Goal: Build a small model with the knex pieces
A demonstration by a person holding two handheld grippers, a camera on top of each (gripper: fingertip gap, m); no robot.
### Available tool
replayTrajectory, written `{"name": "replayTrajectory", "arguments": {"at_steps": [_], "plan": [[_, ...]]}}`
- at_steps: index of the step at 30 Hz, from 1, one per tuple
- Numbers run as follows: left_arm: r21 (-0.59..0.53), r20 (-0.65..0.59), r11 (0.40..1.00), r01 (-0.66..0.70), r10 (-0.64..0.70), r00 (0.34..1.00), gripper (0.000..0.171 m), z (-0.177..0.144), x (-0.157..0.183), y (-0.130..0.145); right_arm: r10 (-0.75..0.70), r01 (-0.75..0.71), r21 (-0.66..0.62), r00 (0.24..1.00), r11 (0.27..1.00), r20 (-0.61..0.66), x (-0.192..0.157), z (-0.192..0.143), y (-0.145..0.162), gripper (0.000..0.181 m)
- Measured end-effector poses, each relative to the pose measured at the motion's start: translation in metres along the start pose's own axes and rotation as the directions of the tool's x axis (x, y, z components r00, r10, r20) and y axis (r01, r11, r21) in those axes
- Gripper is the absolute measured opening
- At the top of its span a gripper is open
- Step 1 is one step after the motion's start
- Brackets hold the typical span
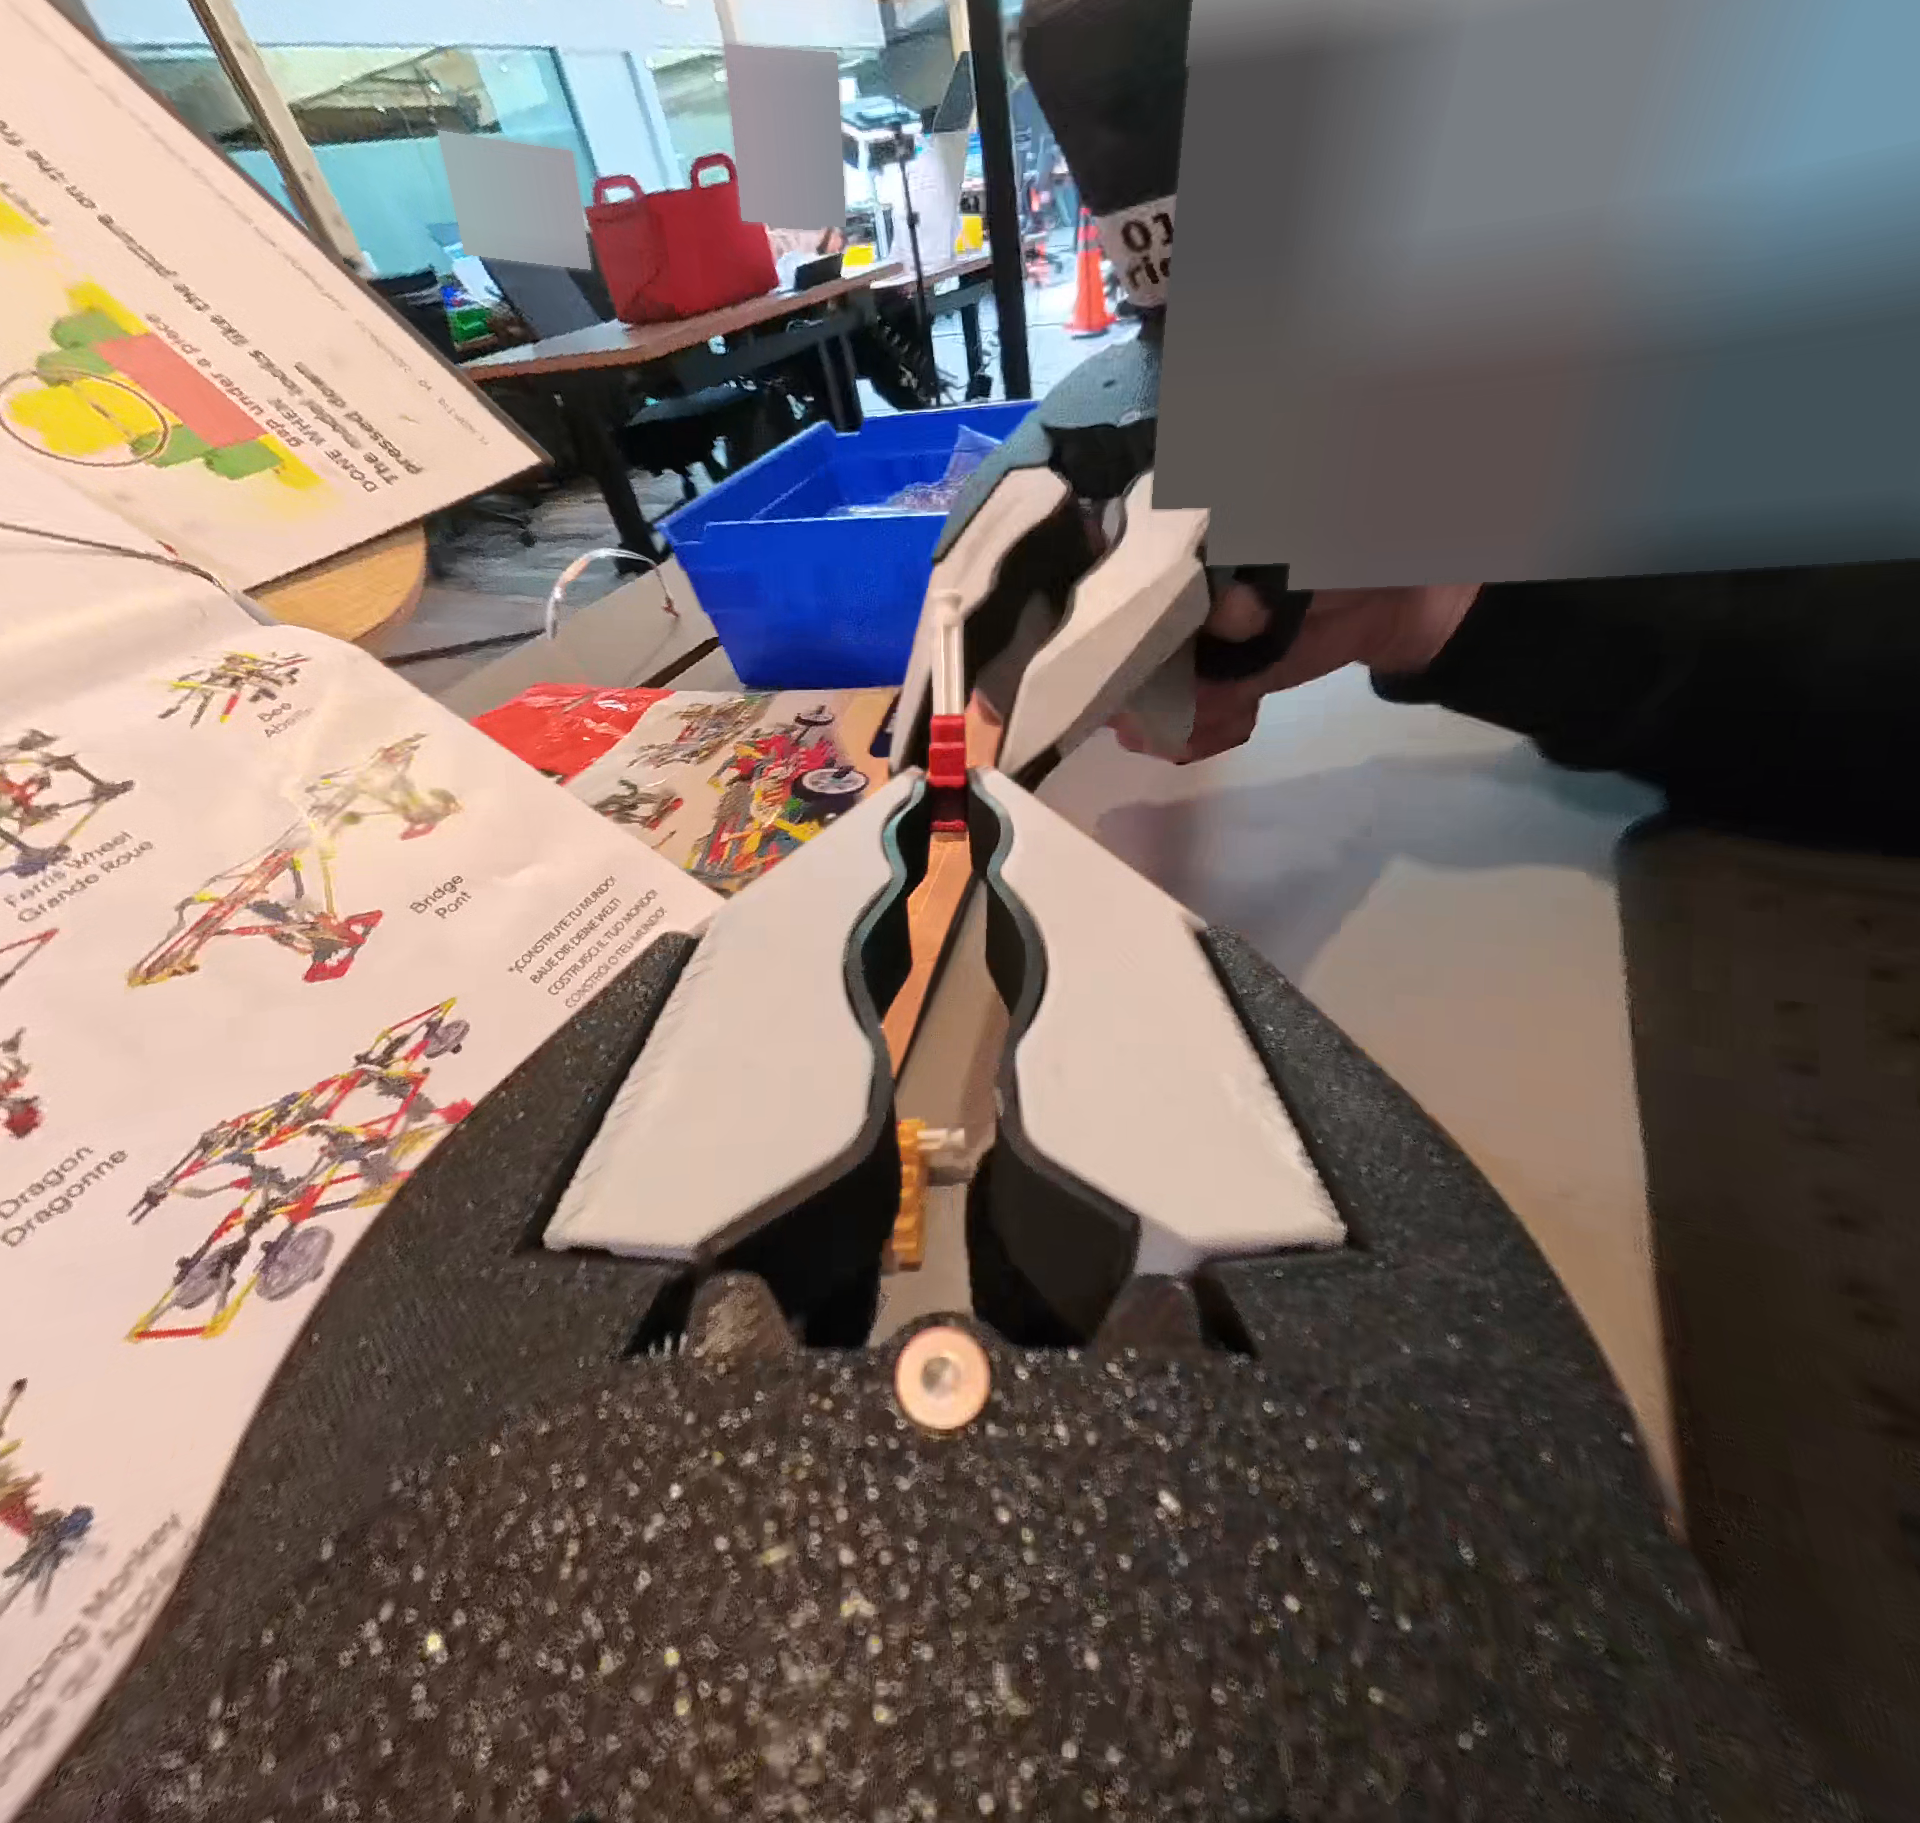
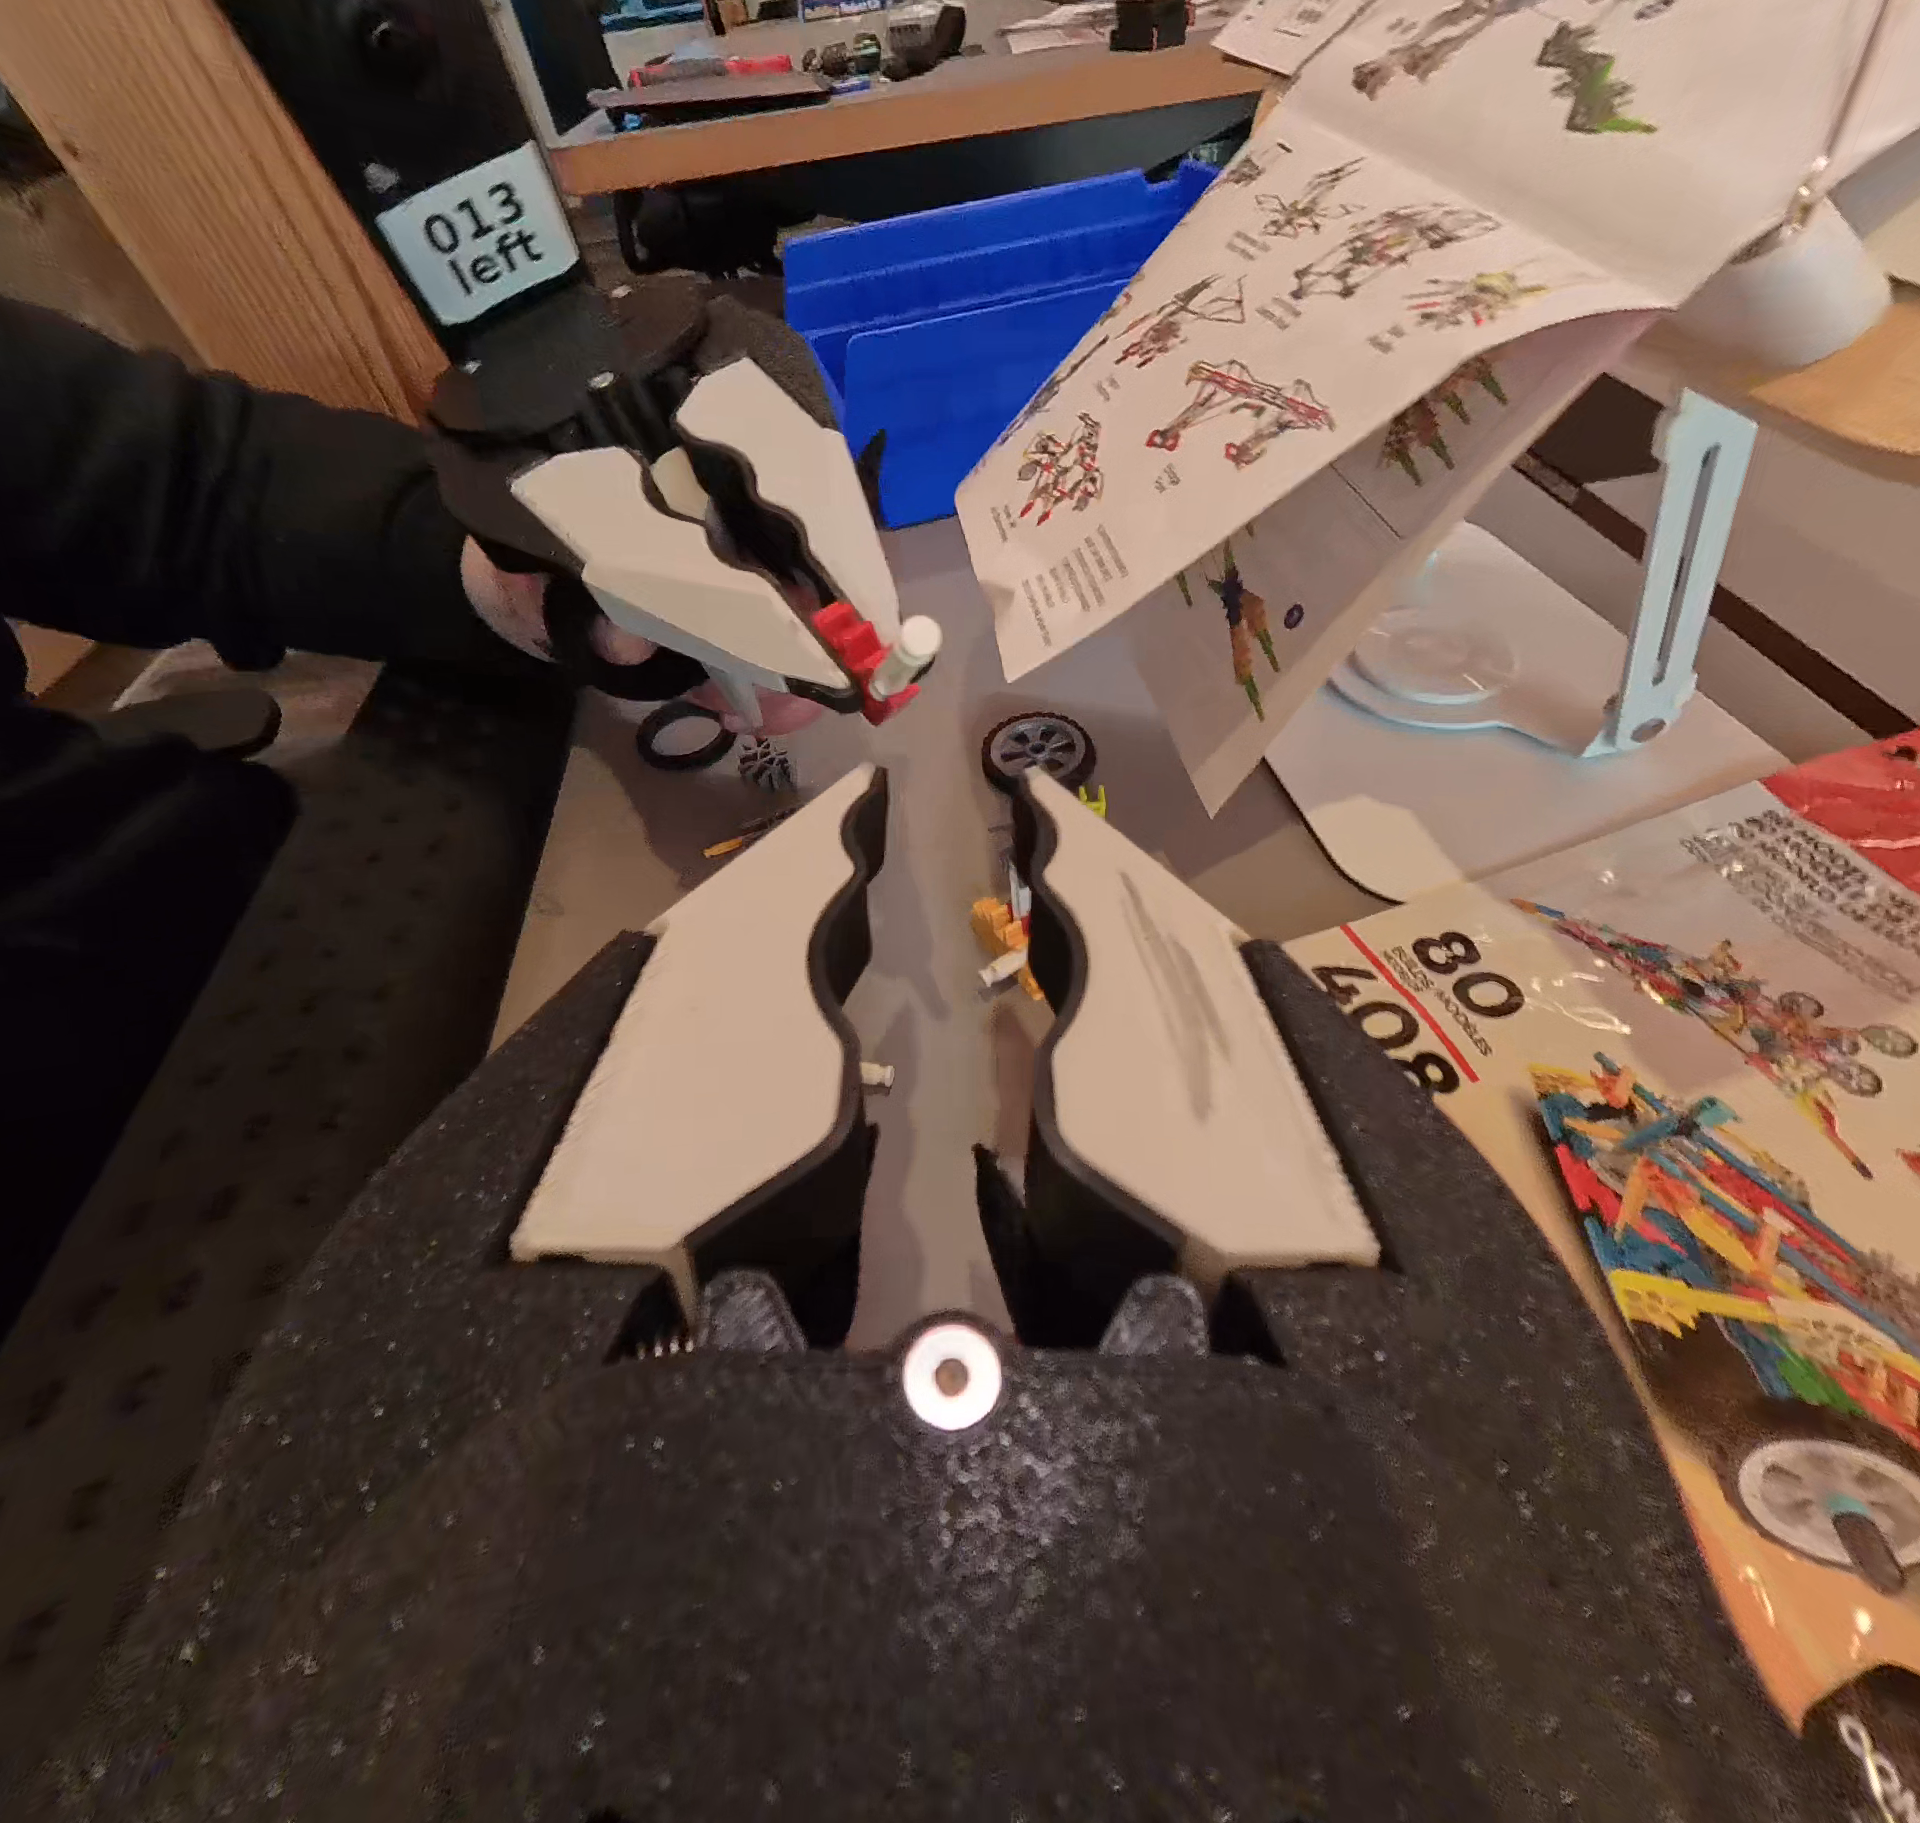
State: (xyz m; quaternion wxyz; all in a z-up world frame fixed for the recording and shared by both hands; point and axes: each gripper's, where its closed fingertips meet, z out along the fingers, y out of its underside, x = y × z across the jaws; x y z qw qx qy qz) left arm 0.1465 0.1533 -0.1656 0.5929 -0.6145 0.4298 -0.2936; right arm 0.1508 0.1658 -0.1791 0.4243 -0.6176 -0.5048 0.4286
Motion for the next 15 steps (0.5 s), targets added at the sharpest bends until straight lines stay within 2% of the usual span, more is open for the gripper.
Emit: {"name": "replayTrajectory", "arguments": {"at_steps": [6, 11, 15], "plan": [[0.023, -0.065, 0.993, 0.118, -0.116, 0.991, 0.005, -0.001, 0.001, -0.001, -0.059, 0.057, 0.059, 0.998, 0.997, 0.031, -0.014, 0.007, -0.011, 0.004], [0.038, -0.123, 0.982, 0.184, -0.178, 0.976, 0.005, -0.002, 0.004, -0.003, -0.008, 0.001, 0.084, 0.996, 0.996, 0.089, -0.018, 0.005, -0.013, 0.005], [0.051, -0.147, 0.976, 0.213, -0.203, 0.968, 0.005, -0.003, 0.004, -0.006, 0.004, -0.013, 0.098, 0.996, 0.995, 0.087, -0.018, 0.006, -0.015, 0.009]]}}
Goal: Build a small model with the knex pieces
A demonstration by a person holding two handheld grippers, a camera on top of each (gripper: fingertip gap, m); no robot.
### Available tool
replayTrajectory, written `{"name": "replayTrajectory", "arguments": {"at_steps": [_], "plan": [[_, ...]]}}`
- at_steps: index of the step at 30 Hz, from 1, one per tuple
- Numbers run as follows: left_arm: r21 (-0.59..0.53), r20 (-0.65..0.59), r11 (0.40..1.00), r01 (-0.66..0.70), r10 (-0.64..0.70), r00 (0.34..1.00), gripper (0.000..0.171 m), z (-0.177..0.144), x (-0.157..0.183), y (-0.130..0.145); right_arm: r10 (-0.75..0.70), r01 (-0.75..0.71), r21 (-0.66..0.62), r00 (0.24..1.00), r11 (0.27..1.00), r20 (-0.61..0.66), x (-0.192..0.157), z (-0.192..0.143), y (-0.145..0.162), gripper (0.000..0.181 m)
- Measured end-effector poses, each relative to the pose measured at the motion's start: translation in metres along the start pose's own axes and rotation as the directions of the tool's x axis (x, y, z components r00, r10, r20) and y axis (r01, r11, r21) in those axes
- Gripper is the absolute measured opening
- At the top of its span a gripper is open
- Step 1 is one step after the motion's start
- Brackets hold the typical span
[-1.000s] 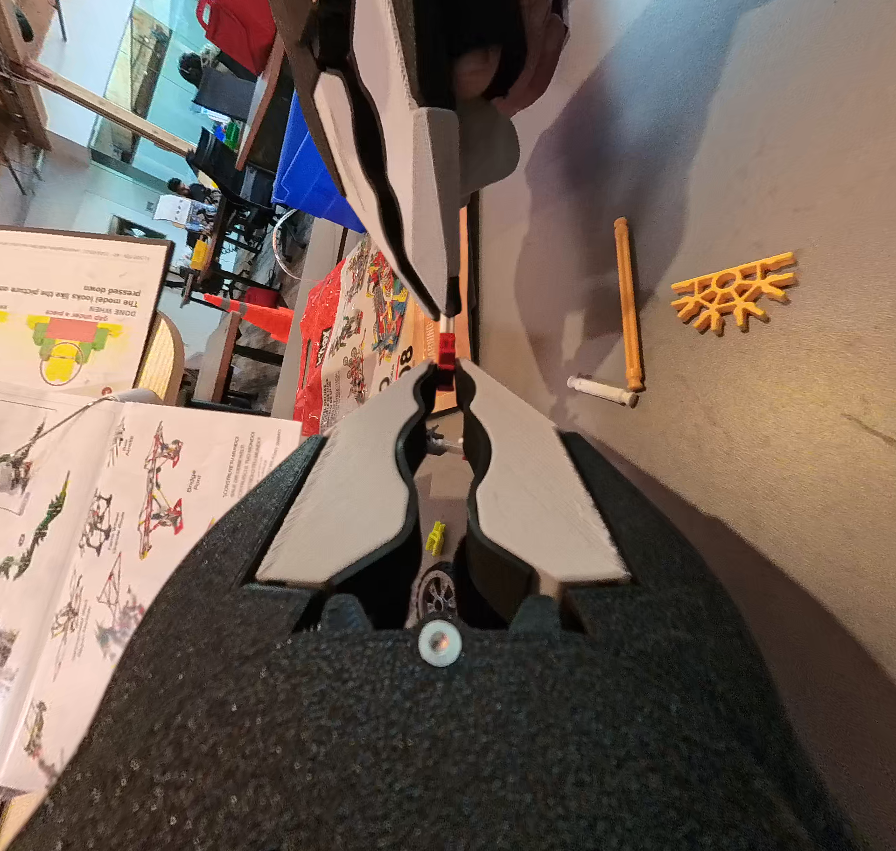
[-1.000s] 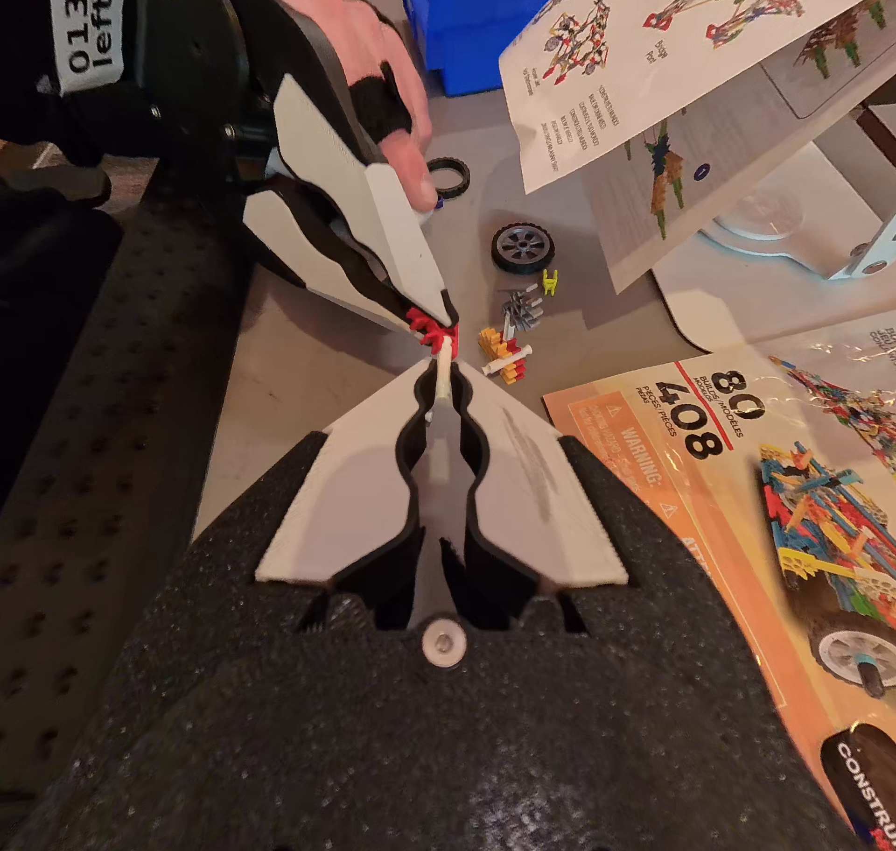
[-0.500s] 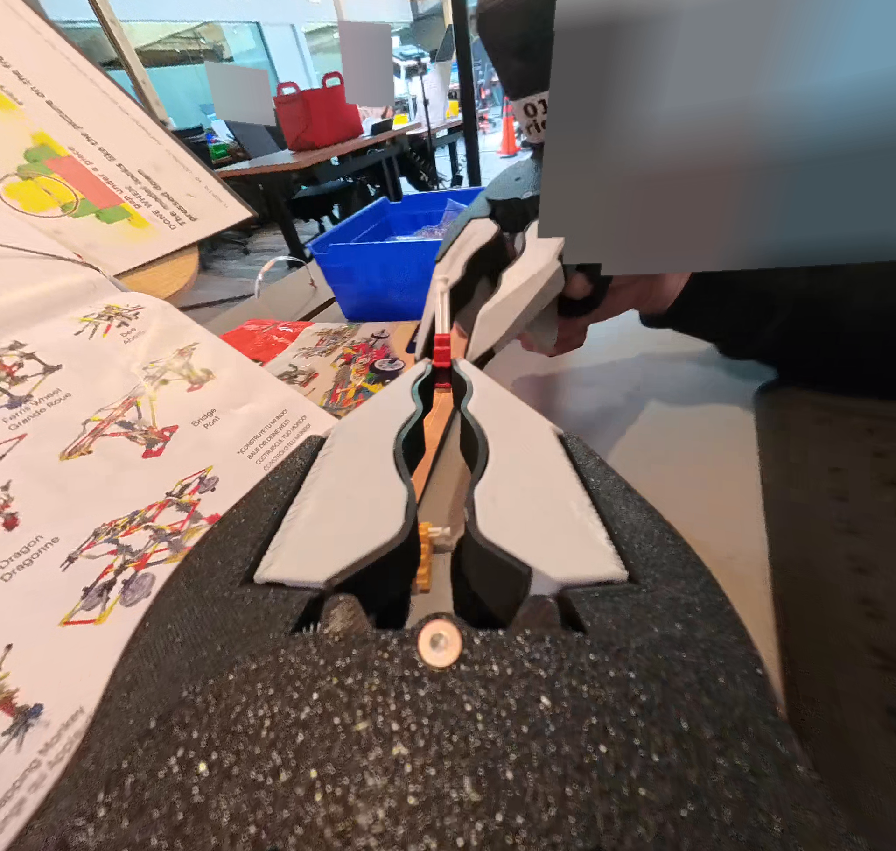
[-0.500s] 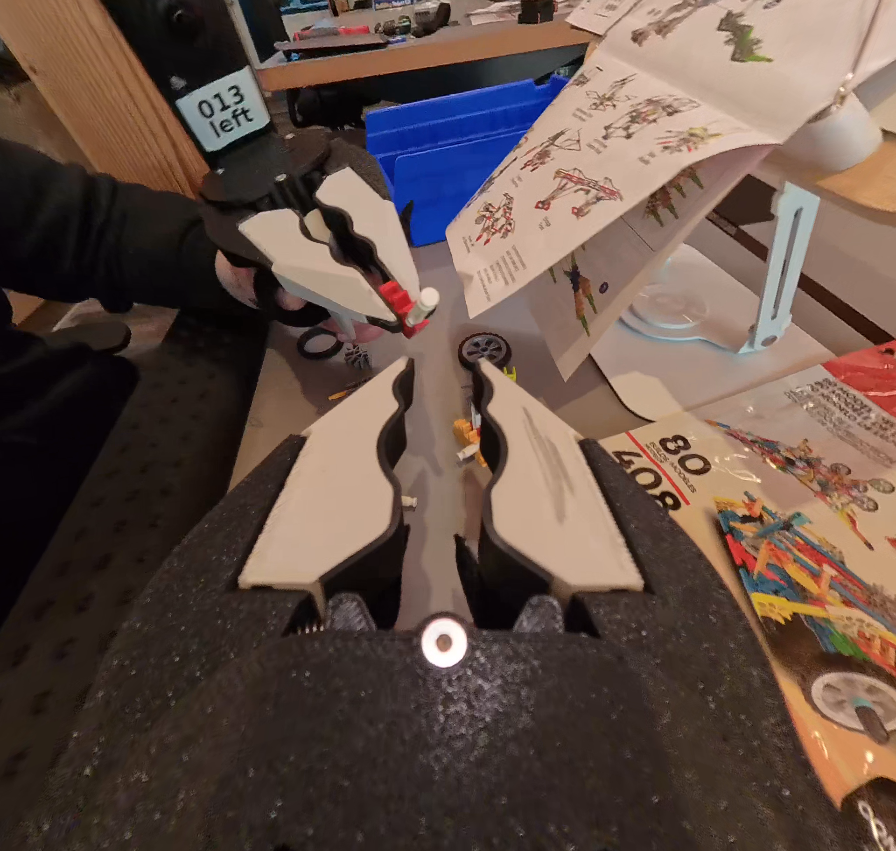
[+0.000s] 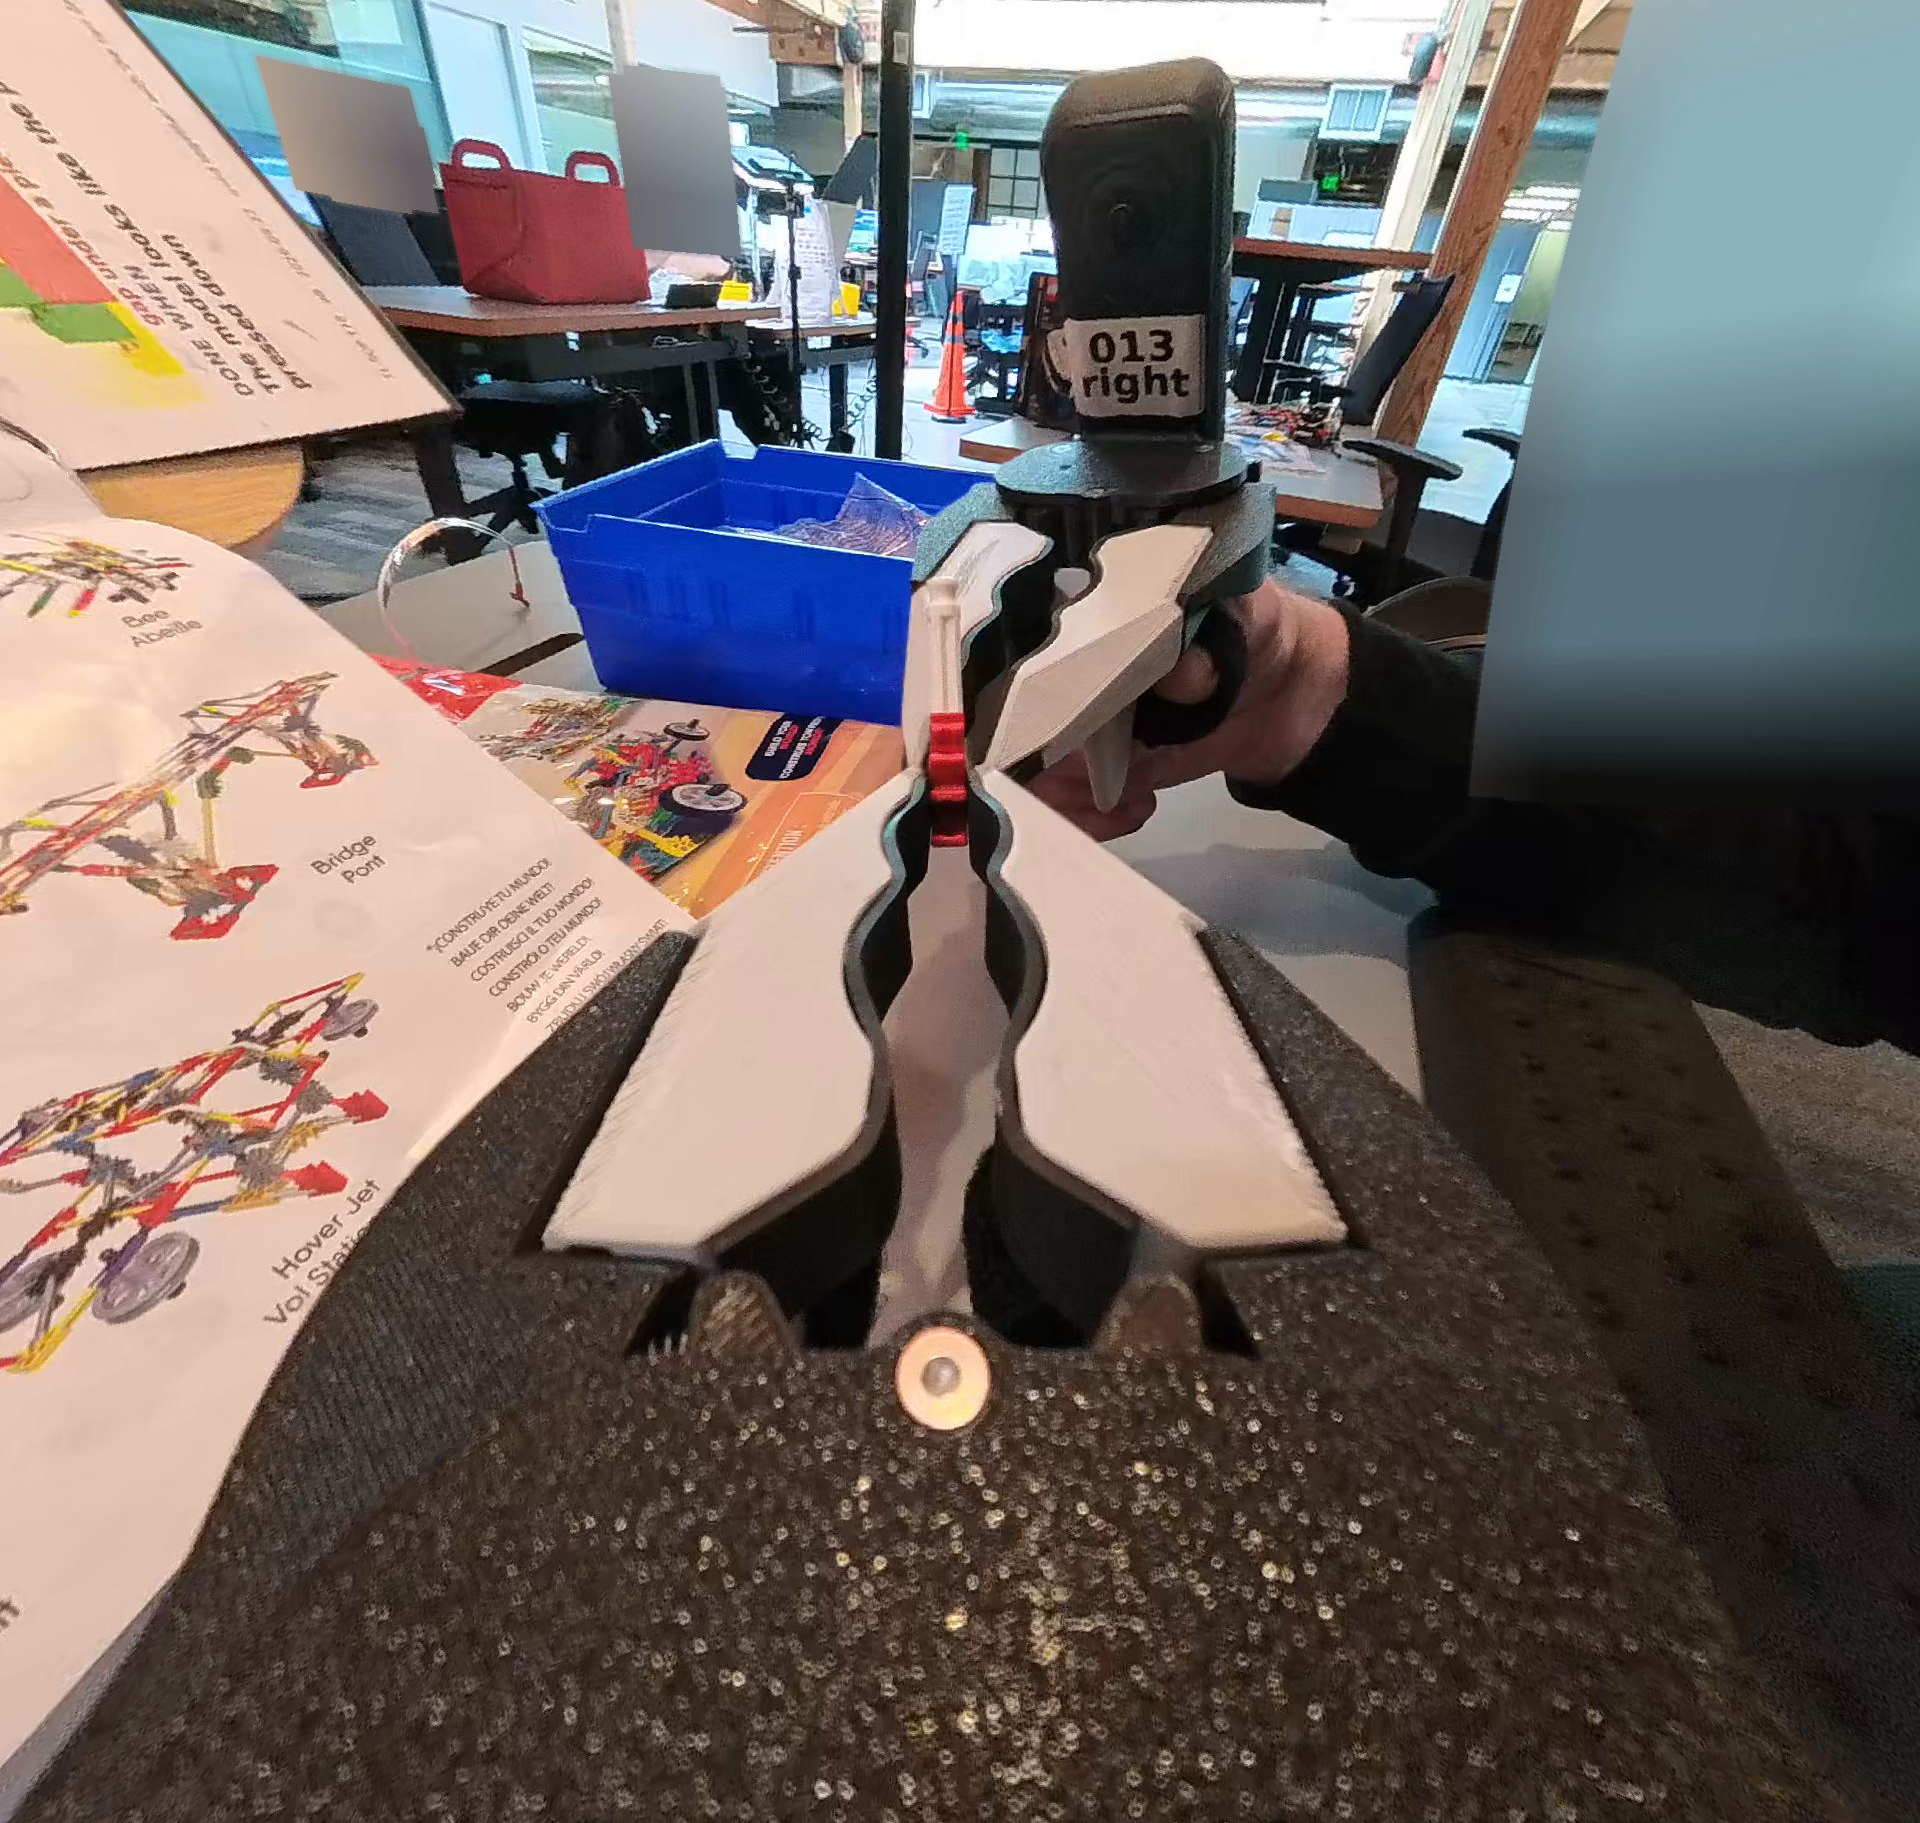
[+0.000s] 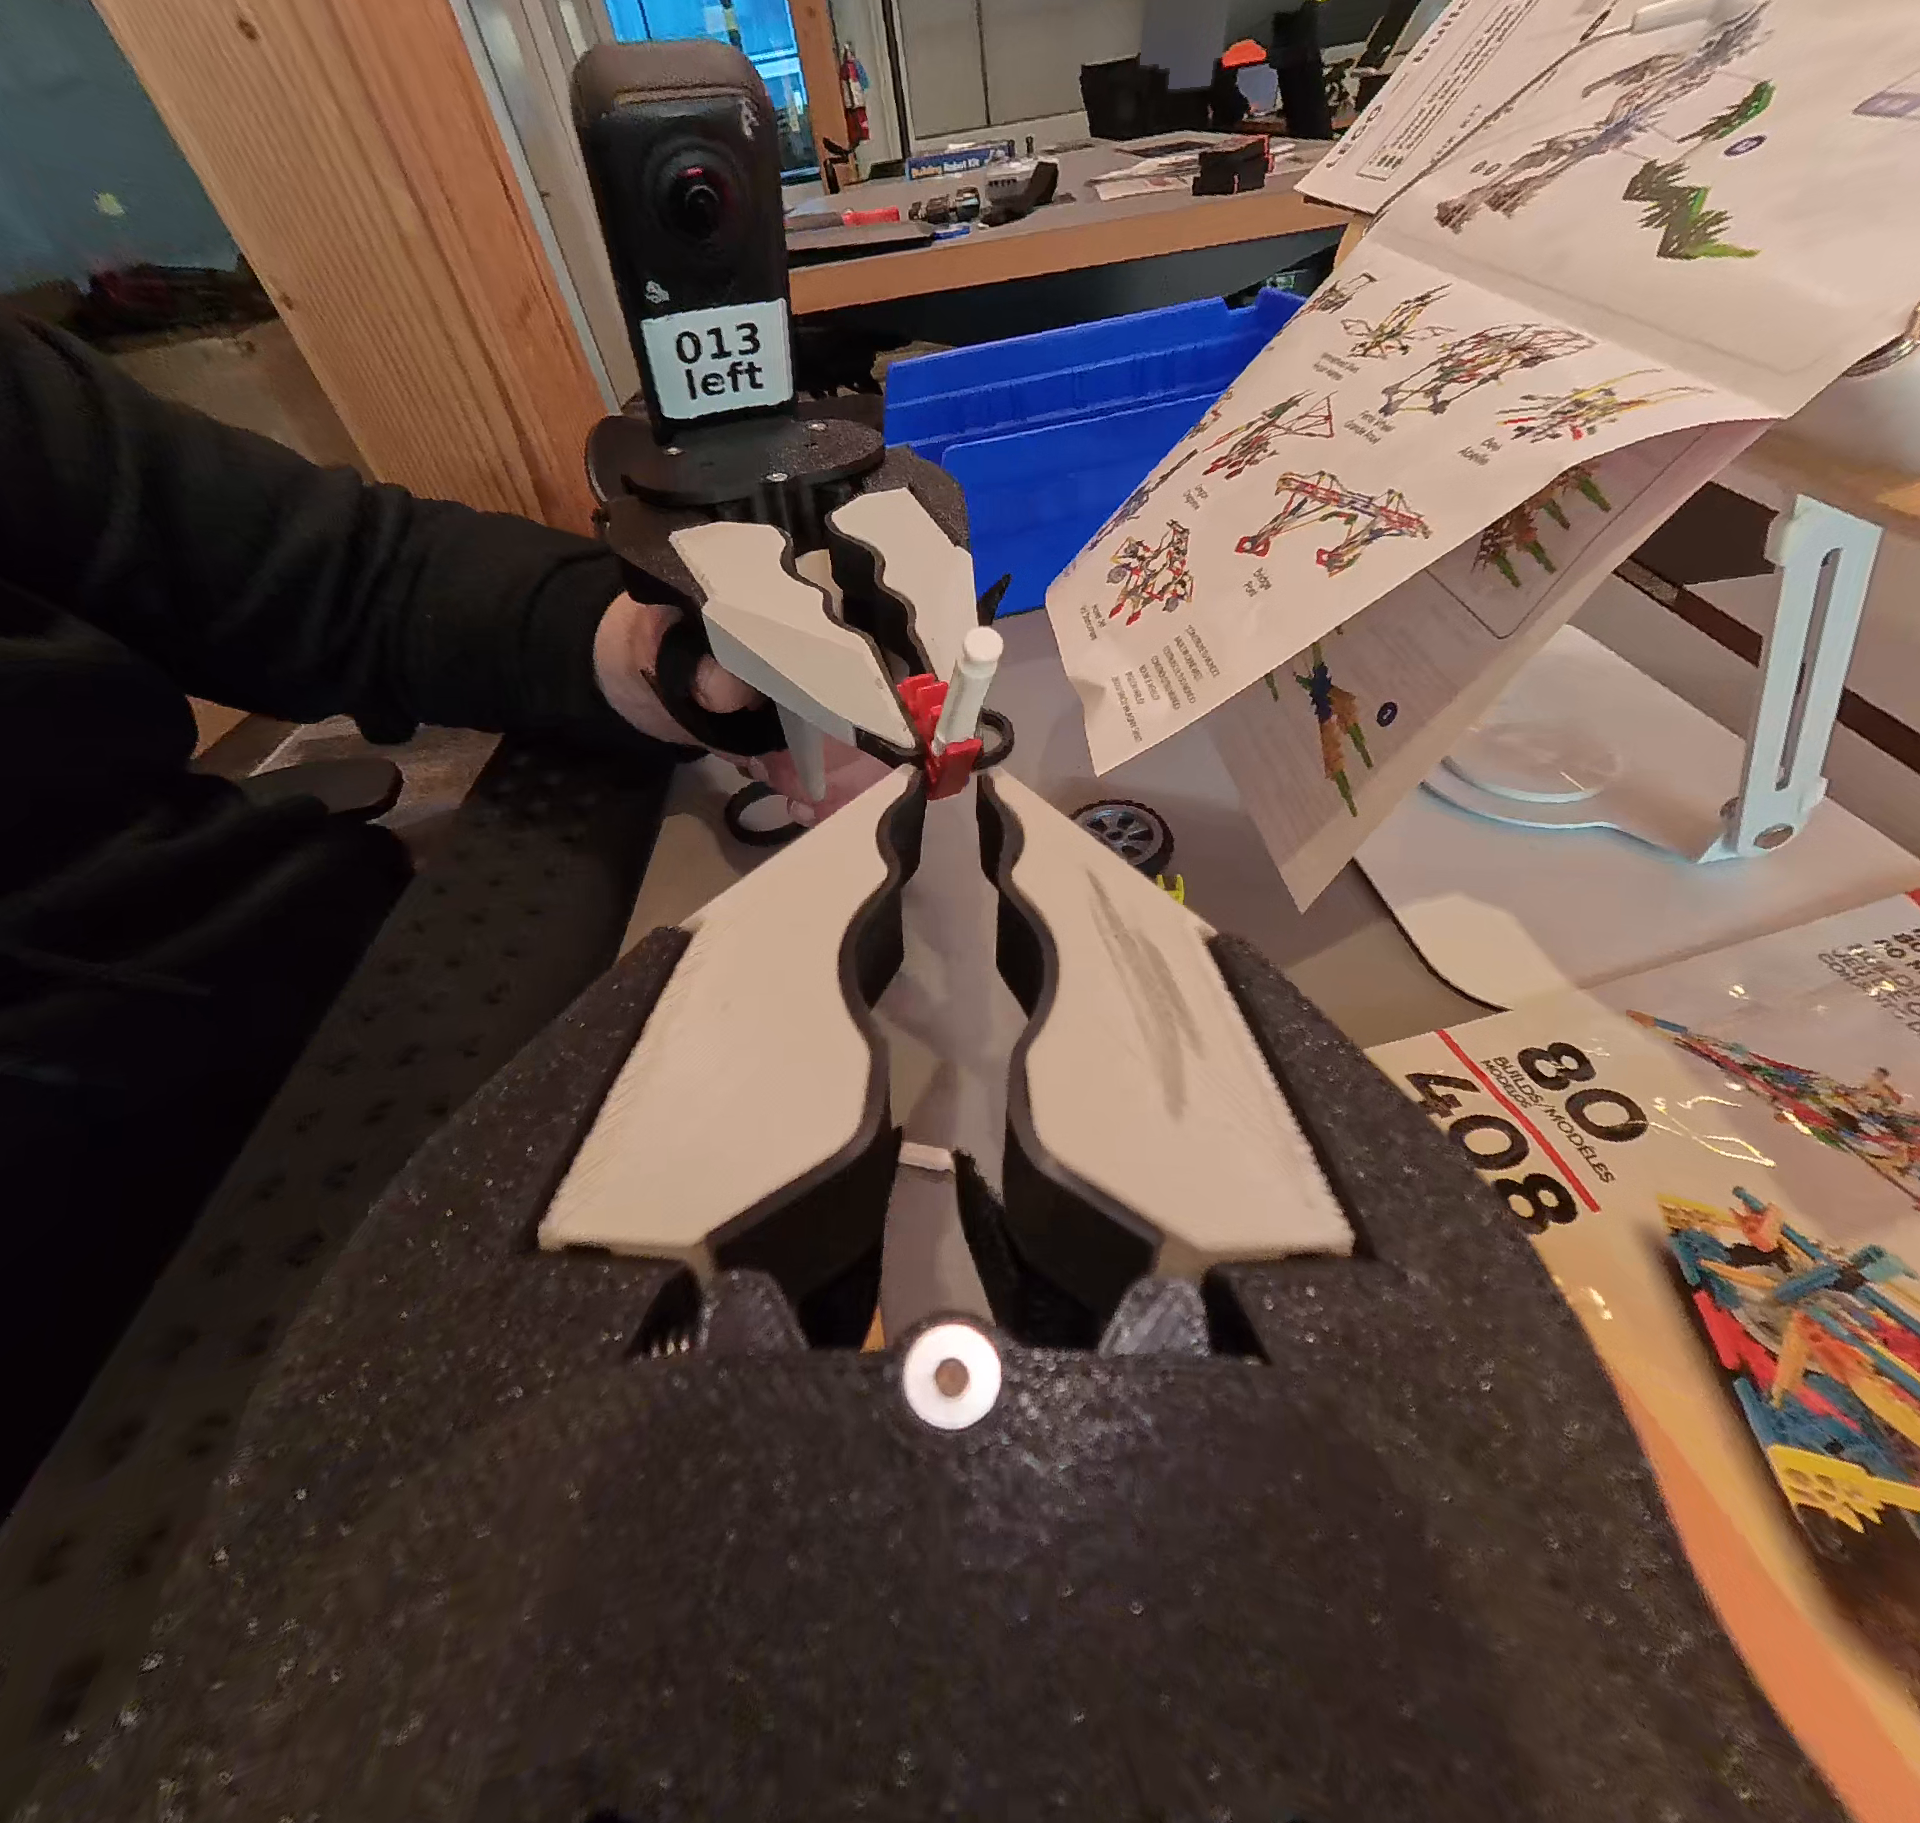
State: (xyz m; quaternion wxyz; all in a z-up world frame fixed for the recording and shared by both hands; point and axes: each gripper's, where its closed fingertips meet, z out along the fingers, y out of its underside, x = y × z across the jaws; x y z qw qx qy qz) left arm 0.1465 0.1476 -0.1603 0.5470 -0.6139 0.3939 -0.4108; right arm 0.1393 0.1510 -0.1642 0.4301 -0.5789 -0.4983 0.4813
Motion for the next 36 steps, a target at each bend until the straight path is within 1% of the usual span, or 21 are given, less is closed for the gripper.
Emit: {"name": "replayTrajectory", "arguments": {"at_steps": [2, 7, 11, 14, 17, 21, 22, 24, 27, 28, 29, 31, 32, 36], "plan": [[0.012, -0.023, 1.0, 0.023, -0.023, 0.999, 0.005, -0.001, 0.002, -0.001, 0.01, -0.01, 0.007, 1.0, 1.0, 0.014, -0.002, 0.0, -0.001, 0.008], [0.031, -0.032, 0.998, 0.049, -0.048, 0.998, 0.005, -0.001, 0.0, -0.003, 0.017, -0.017, 0.008, 1.0, 1.0, 0.01, -0.002, 0.001, -0.002, 0.005], [0.066, -0.057, 0.993, 0.1, -0.097, 0.994, 0.005, -0.001, 0.002, -0.008, 0.046, -0.046, -0.007, 0.998, 0.999, 0.045, -0.005, 0.005, 0.003, 0.015], [0.082, -0.079, 0.988, 0.13, -0.124, 0.989, 0.005, -0.001, 0.004, -0.009, 0.042, -0.043, 0.02, 0.998, 0.999, 0.044, -0.006, 0.01, -0.001, 0.014], [0.097, -0.087, 0.984, 0.151, -0.143, 0.986, 0.005, -0.001, 0.003, -0.011, 0.021, -0.023, 0.034, 0.999, 0.999, 0.033, -0.006, 0.011, -0.003, 0.009], [0.055, -0.052, 0.995, 0.088, -0.085, 0.995, 0.01, -0.001, 0.001, -0.006, 0.012, -0.011, -0.012, 0.999, 1.0, 0.033, -0.006, 0.009, 0.004, 0.005], [0.05, -0.036, 0.997, 0.058, -0.056, 0.998, 0.012, -0.001, 0.0, -0.007, 0.006, -0.004, -0.042, 1.0, 0.999, 0.028, -0.005, 0.008, 0.008, 0.005], [0.032, -0.011, 0.999, 0.011, -0.01, 1.0, 0.027, -0.003, -0.001, -0.009, -0.018, 0.018, -0.119, 1.0, 0.993, 0.005, -0.002, 0.006, 0.02, 0.005], [-0.021, -0.011, 0.997, -0.078, 0.078, 0.997, 0.03, -0.001, 0.004, -0.005, -0.024, 0.023, -0.202, 1.0, 0.979, -0.003, -0.001, 0.008, 0.034, 0.005], [-0.044, -0.014, 0.994, -0.097, 0.096, 0.995, 0.028, 0.001, 0.006, -0.001, -0.023, 0.024, -0.222, 1.0, 0.975, 0.006, -0.003, 0.009, 0.037, 0.005], [-0.07, -0.017, 0.991, -0.111, 0.11, 0.994, 0.024, 0.002, 0.008, 0.003, -0.028, 0.03, -0.238, 1.0, 0.971, 0.013, -0.005, 0.01, 0.041, 0.005], [-0.105, 0.002, 0.985, -0.139, 0.14, 0.99, 0.008, 0.005, 0.006, 0.01, -0.036, 0.041, -0.264, 0.999, 0.964, 0.023, -0.008, 0.012, 0.045, 0.005], [-0.107, -0.003, 0.984, -0.143, 0.143, 0.99, 0.005, 0.005, 0.007, 0.011, -0.039, 0.044, -0.271, 0.999, 0.962, 0.026, -0.009, 0.013, 0.046, 0.005], [-0.095, -0.005, 0.993, -0.073, 0.073, 0.997, 0.005, 0.003, 0.002, 0.009, -0.041, 0.045, -0.267, 0.999, 0.963, 0.021, -0.007, 0.01, 0.045, 0.005]]}}
